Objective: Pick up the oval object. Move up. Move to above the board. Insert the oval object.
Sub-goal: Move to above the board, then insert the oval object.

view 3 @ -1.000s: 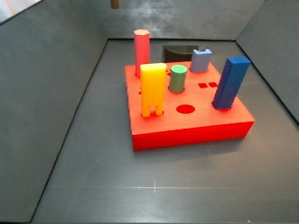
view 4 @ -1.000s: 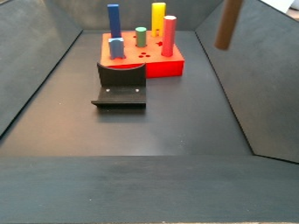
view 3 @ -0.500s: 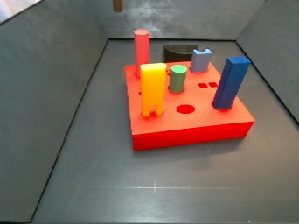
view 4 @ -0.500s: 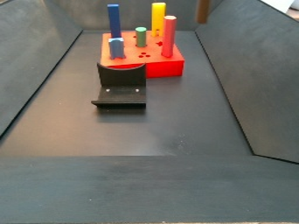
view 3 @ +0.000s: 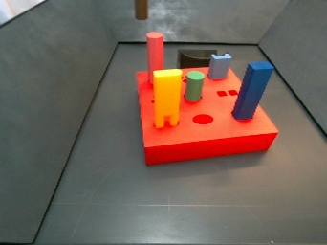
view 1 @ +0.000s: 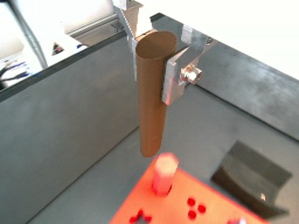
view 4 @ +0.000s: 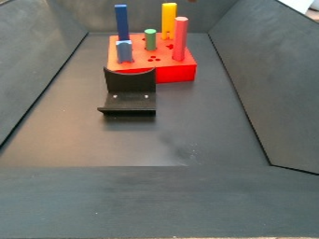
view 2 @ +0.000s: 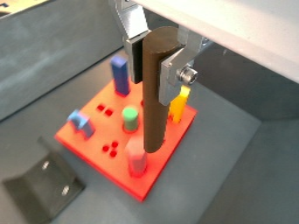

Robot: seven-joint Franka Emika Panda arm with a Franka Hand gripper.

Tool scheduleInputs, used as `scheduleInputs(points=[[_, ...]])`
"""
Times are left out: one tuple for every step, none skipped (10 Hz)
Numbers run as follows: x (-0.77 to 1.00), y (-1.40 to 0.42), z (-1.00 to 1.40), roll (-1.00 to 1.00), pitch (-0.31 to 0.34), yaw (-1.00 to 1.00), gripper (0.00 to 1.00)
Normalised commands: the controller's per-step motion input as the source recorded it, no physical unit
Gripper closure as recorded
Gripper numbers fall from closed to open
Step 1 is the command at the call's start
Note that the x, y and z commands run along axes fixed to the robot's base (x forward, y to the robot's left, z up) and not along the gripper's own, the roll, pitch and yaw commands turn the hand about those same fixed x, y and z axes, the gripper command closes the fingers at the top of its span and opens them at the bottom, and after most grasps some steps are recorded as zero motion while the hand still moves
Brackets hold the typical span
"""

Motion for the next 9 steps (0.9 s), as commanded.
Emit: scheduleInputs(points=[[0.44,-1.00,0.19,-0.01,0.128,0.01,1.00],[0.47,-1.00,0.20,0.01,0.139,0.01,1.00],[0.35,-0.70,0.14,0.01,0.137,0.01,1.00],[0.25,-0.43,0.09,0.03,0.129,0.01,1.00],[0.17,-0.25,0.06,0.03,0.105,0.01,1.00],[0.00,-0.01,0.00,0.00,0.000,0.00,1.00],[0.00,0.00,0.00,0.01,0.000,0.00,1.00],[0.14,-0.47,-0.15,0.06,-0.071,-0.61,1.00],[0.00,0.00,-0.19,0.00,0.000,-1.00,1.00]])
